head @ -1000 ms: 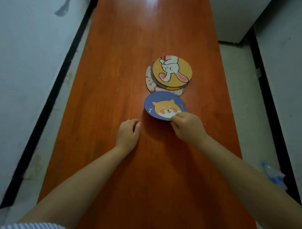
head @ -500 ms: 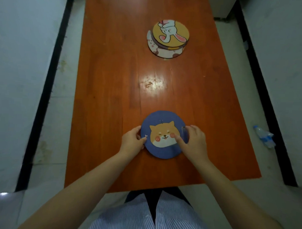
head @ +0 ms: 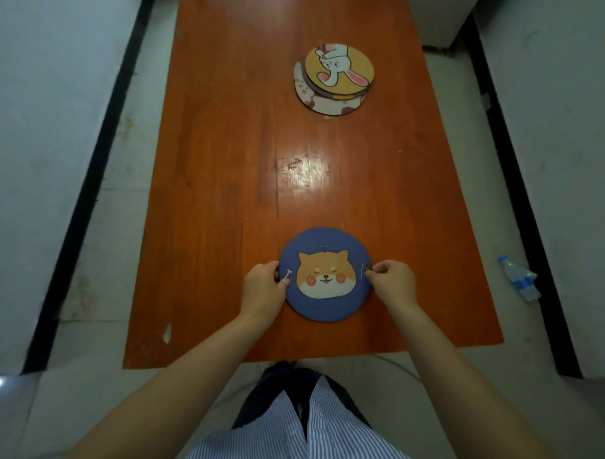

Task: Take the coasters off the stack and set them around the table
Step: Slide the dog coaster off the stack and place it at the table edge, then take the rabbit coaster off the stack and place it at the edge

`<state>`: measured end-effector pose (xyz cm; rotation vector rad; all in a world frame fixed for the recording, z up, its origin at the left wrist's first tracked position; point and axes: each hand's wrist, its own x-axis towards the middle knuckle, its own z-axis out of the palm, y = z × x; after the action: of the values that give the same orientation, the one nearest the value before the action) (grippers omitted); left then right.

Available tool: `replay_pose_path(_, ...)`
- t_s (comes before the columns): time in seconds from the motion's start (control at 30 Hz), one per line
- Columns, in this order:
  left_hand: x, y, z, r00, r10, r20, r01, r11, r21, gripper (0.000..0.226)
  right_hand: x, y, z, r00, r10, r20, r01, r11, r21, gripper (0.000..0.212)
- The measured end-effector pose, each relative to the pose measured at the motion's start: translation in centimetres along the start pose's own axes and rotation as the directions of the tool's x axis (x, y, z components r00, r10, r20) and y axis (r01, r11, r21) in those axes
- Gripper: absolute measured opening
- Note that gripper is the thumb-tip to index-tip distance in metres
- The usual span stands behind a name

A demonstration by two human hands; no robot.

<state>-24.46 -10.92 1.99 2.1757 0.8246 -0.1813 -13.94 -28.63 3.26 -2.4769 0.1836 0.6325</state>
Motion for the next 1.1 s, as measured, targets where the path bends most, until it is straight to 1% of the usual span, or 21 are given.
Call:
replay_pose_path(0.13,-0.5,0.0,0.5,0.998,0.0,-0.058,0.001,1.0,0.031,0.021,-0.1,0.4,0.5,0.998,-0.069,0.012,0.07,0.99,-0.121,0.019)
replay_pose_path(0.23,-0.7,0.0,0.7,0.997,0.0,-0.081,0.008,0.996,0.089,0.024,-0.6,0.3,0.7,0.985,-0.166,-0.037,0.153,0.96,-0.236,0.021)
replay_pose_path(0.33,-0.9,-0.5,0.1,0.997,0.026,-0.075,-0.012,0.985,0.174,0.028,-1.3,-0.5,1.0,0.951,-0.297,-0.085,0.229,0.862,-0.452,0.022)
replay_pose_path(0.37,-0.9,-0.8,-0.4,0.996,0.045,-0.079,-0.027,0.978,0.207,0.028,-1.5,-1.0,1.4,0.936,-0.343,-0.084,0.263,0.836,-0.482,0.023)
replay_pose_path(0.47,-0.2,-2.4,-2.7,0.984,0.127,-0.127,-0.083,0.948,0.309,0.027,-2.1,-3.7,3.1,0.888,-0.457,-0.048,0.392,0.807,-0.442,0.023)
replay_pose_path(0.53,0.7,-4.3,-5.0,0.974,0.172,-0.15,-0.103,0.918,0.384,0.028,-2.7,-6.2,5.2,0.85,-0.527,0.002,0.484,0.779,-0.398,0.024)
replay_pose_path(0.6,2.0,-6.5,-7.8,0.971,0.202,-0.128,-0.124,0.884,0.451,0.03,-3.3,-9.0,7.9,0.817,-0.573,0.065,0.547,0.737,-0.397,0.03)
replay_pose_path(0.67,3.7,-8.8,-10.7,0.967,0.247,-0.066,-0.178,0.837,0.518,0.031,-3.7,-12.0,10.8,0.8,-0.593,0.096,0.577,0.715,-0.394,0.035)
replay_pose_path(0.73,5.5,-11.1,-13.8,0.953,0.301,0.04,-0.269,0.778,0.567,0.032,-4.1,-15.4,13.9,0.806,-0.584,0.095,0.571,0.728,-0.379,0.04)
replay_pose_path(0.83,8.3,-13.8,-18.3,0.918,0.336,0.21,-0.393,0.705,0.59,0.033,-4.4,-19.7,17.9,0.867,-0.491,0.088,0.484,0.787,-0.381,0.049)
replay_pose_path(0.9,9.9,-15.4,-21.2,0.905,0.339,0.257,-0.424,0.68,0.598,0.032,-4.7,-21.8,20.0,0.923,-0.373,0.099,0.381,0.84,-0.386,0.054)
replay_pose_path(0.97,11.6,-16.7,-23.8,0.895,0.358,0.265,-0.444,0.659,0.607,0.032,-5.0,-23.0,21.6,0.958,-0.276,0.074,0.282,0.871,-0.402,0.055)
replay_pose_path(1.1,15.4,-17.5,-27.3,0.863,0.385,0.326,-0.503,0.607,0.615,0.032,-5.0,-24.7,22.1,0.984,-0.179,-0.013,0.154,0.883,-0.443,0.053)
